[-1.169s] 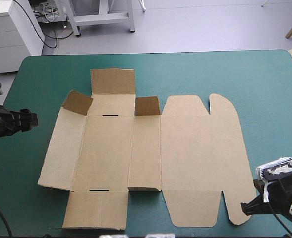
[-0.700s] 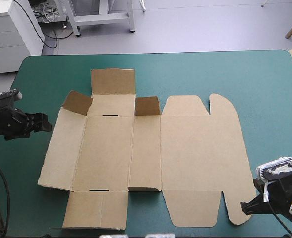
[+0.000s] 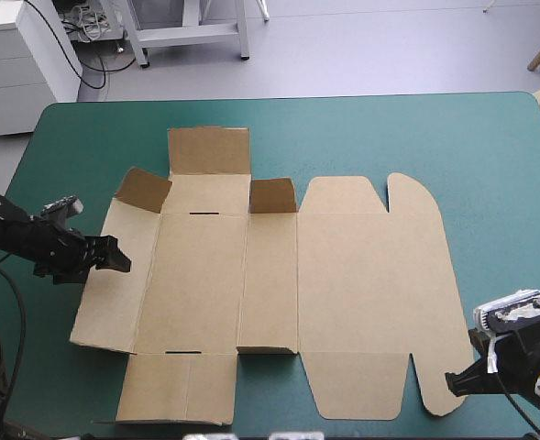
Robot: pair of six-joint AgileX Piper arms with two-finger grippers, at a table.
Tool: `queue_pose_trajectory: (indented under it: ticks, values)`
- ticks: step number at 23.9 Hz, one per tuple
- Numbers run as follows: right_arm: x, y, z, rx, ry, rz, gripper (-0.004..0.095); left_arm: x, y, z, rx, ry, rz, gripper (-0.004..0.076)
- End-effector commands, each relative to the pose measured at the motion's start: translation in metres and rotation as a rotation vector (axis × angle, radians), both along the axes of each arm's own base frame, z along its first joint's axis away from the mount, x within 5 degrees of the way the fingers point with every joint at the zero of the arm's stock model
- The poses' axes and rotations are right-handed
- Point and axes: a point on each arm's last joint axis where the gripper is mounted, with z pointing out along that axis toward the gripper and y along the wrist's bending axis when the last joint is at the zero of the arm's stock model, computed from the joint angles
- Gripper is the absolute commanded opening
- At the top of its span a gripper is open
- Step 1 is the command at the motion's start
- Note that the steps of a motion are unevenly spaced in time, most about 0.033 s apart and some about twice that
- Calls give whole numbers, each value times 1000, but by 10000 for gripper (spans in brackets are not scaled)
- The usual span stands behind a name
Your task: Fold the box
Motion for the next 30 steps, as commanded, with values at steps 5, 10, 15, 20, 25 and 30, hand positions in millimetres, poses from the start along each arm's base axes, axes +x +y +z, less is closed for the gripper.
queue_pose_trajectory:
  ticks: [5, 10, 15, 20, 25, 30]
  values:
    - [3, 0, 10, 5, -66, 4, -2, -3, -34, 13, -59, 11, -104, 557]
    - [3, 0, 10, -1, -67, 9, -2, -13, -42, -3, -84, 76, -119, 521]
    - [4, 0, 10, 0, -69, 9, -3, -13, -43, -3, -87, 83, -104, 452]
    - [4, 0, 10, 0, -69, 9, -2, -13, -42, -3, -84, 85, -105, 373]
    - [4, 0, 10, 0, -69, 9, -2, -13, -42, -3, -84, 85, -105, 136]
    - [4, 0, 10, 0, -69, 9, -2, -13, -43, -3, -90, 88, -96, -8]
